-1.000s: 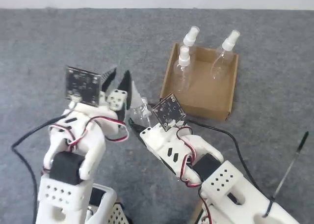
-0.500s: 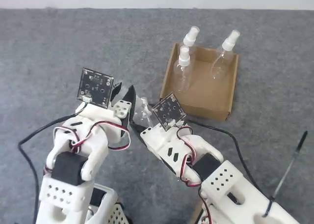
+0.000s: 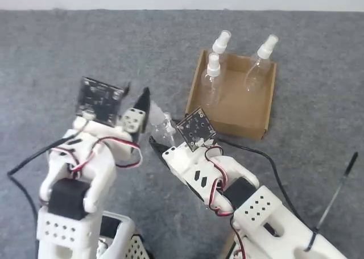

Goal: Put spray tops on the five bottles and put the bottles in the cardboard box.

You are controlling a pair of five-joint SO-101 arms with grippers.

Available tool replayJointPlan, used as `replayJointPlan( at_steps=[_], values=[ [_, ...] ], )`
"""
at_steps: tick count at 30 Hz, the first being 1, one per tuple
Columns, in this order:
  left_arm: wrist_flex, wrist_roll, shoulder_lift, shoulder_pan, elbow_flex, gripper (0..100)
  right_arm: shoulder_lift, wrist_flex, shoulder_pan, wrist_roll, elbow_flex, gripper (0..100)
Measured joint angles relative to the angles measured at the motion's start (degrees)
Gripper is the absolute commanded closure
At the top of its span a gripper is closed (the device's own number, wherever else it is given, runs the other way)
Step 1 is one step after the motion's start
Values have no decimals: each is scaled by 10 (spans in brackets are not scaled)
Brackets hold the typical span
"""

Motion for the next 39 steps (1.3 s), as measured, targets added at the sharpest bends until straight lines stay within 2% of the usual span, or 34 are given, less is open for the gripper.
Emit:
replayJointPlan(
  at_steps=[4,9,19,29,39],
  values=[
    [0,4,6,-44,0,836,0,0,0,0,0,992],
    [0,9,73,-50,-1,829,0,0,0,0,0,992],
    [12,9,91,4,-1,840,-2,0,-1,0,0,992],
    [30,9,93,10,-1,840,-3,0,-1,0,0,992],
    [30,5,93,49,-9,840,-3,0,4,0,0,992]
  ],
)
